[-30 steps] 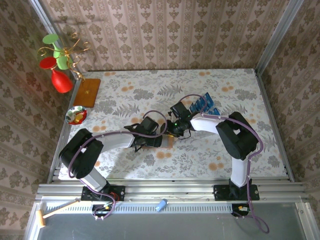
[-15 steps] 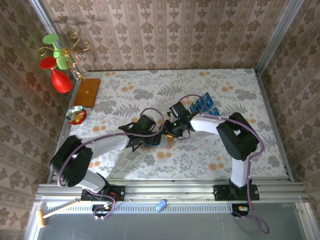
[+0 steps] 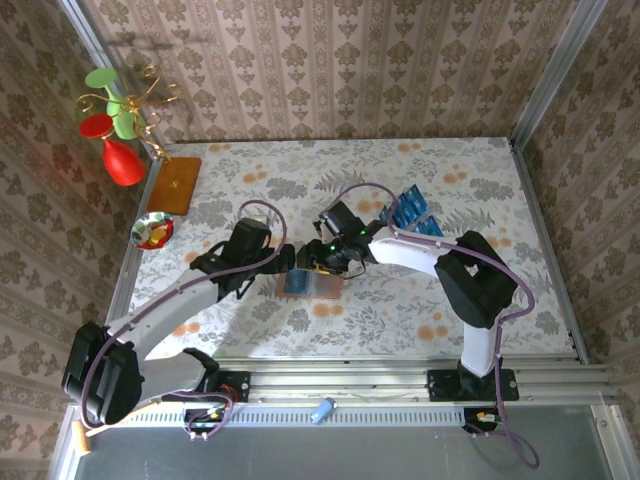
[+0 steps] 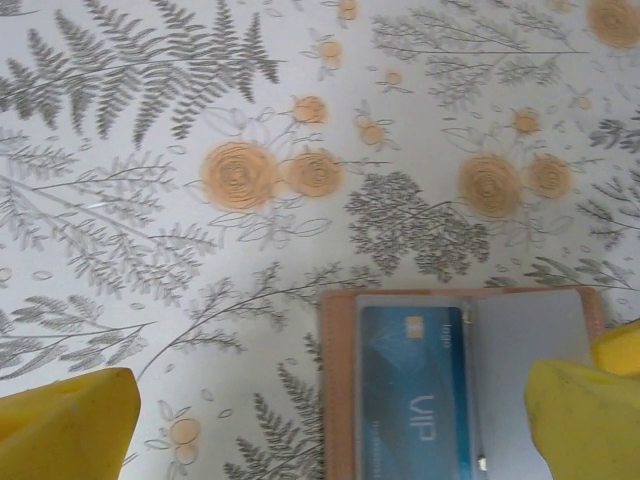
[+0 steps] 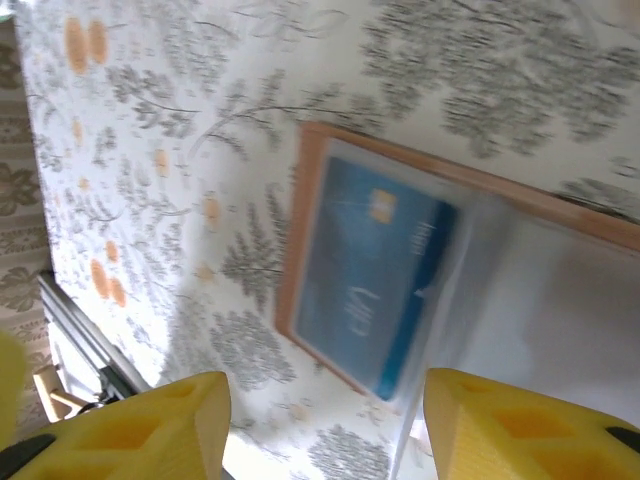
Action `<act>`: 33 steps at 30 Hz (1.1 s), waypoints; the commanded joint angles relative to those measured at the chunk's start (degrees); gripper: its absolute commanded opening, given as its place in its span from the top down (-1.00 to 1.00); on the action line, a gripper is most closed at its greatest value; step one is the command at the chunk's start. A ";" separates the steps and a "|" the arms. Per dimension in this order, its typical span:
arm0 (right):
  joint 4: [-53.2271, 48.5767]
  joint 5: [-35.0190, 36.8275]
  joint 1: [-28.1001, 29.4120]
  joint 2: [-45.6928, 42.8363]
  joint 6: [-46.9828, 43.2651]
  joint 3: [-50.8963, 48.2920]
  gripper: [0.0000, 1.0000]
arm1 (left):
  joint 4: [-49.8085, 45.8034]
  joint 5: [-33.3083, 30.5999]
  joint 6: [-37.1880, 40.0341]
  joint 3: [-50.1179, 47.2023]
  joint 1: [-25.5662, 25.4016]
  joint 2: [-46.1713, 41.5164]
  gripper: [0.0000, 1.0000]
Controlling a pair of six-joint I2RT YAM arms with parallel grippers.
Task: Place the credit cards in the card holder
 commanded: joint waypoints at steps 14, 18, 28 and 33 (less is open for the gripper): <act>-3.35 4.05 4.58 12.20 4.44 9.58 -0.14 | -2.77 5.87 0.03 -2.08 7.03 -5.59 -1.00; -3.07 3.89 4.63 12.19 4.74 9.56 -0.15 | -2.92 6.64 0.04 -2.14 7.42 -5.25 -1.00; -6.33 4.17 3.20 6.33 1.61 11.23 -0.16 | -3.14 6.74 0.16 -2.04 7.63 -2.46 -1.00; -8.65 5.20 0.78 0.89 -0.77 8.08 -0.17 | -1.61 6.88 0.38 -2.34 7.64 0.36 -1.00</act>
